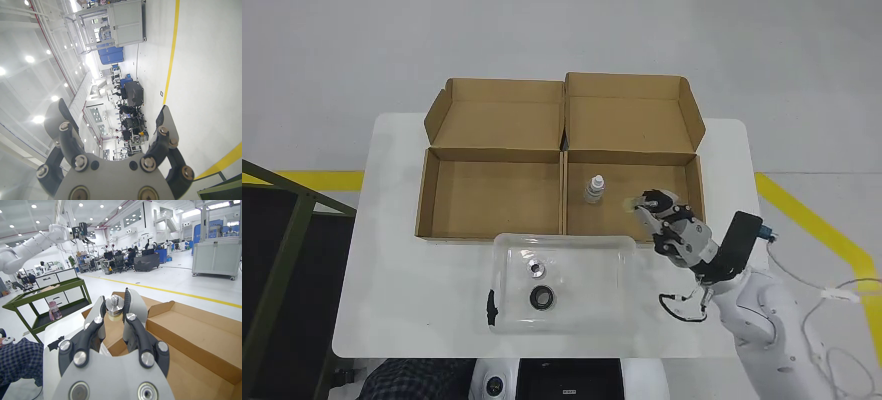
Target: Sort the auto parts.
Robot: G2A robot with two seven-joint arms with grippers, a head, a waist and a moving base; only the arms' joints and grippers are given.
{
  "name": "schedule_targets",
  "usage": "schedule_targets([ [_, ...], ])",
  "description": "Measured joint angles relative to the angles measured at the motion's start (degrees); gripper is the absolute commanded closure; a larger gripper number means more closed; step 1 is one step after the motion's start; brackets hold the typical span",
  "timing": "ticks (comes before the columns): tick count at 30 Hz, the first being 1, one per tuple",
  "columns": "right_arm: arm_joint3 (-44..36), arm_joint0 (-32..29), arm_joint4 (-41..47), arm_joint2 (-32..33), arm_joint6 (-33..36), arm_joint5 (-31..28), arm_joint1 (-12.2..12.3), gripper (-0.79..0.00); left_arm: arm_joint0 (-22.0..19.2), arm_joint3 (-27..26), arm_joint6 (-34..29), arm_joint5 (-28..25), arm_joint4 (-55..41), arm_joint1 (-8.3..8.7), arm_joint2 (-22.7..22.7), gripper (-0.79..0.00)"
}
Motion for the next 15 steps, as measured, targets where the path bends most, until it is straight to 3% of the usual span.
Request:
schedule_targets([
  [15,7.19,7.79,-11.48,-5.41,11.05,9.95,-0.86,0.0,0.0,0.0,0.0,0.0,0.0,0.0,0.0,-0.785],
])
